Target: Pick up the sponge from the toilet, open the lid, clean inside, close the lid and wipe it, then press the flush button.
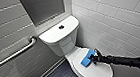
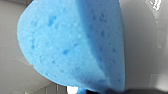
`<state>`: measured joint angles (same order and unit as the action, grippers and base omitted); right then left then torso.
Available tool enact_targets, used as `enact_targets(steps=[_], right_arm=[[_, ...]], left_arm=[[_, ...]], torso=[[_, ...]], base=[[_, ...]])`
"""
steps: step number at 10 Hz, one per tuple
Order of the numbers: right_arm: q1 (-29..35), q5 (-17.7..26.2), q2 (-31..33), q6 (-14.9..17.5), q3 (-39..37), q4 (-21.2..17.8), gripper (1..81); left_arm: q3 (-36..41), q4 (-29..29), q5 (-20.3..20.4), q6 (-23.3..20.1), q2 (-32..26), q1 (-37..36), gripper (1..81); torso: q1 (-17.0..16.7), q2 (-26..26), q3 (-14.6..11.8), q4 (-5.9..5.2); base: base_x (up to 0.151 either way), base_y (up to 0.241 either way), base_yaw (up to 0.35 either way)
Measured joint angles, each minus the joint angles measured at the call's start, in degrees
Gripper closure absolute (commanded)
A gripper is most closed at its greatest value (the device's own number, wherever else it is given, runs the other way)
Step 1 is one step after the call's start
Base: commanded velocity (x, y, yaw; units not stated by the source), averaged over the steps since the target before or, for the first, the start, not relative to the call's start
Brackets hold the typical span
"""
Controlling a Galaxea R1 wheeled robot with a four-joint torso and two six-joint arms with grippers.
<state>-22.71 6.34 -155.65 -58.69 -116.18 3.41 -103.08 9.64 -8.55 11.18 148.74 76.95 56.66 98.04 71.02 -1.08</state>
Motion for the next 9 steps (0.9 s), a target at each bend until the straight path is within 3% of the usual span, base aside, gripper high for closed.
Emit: enact_targets(steps=[9], right_arm=[[-16.4, -8.8, 20.9, 0.5, 21.3, -0.2, 81.1]], left_arm=[[0.0, 0.0, 0.0, -0.4, 0.0, 0.0, 1.0]], torso=[[0.0, 0.0, 0.0, 0.0]], base=[[0.0, 0.0, 0.0]])
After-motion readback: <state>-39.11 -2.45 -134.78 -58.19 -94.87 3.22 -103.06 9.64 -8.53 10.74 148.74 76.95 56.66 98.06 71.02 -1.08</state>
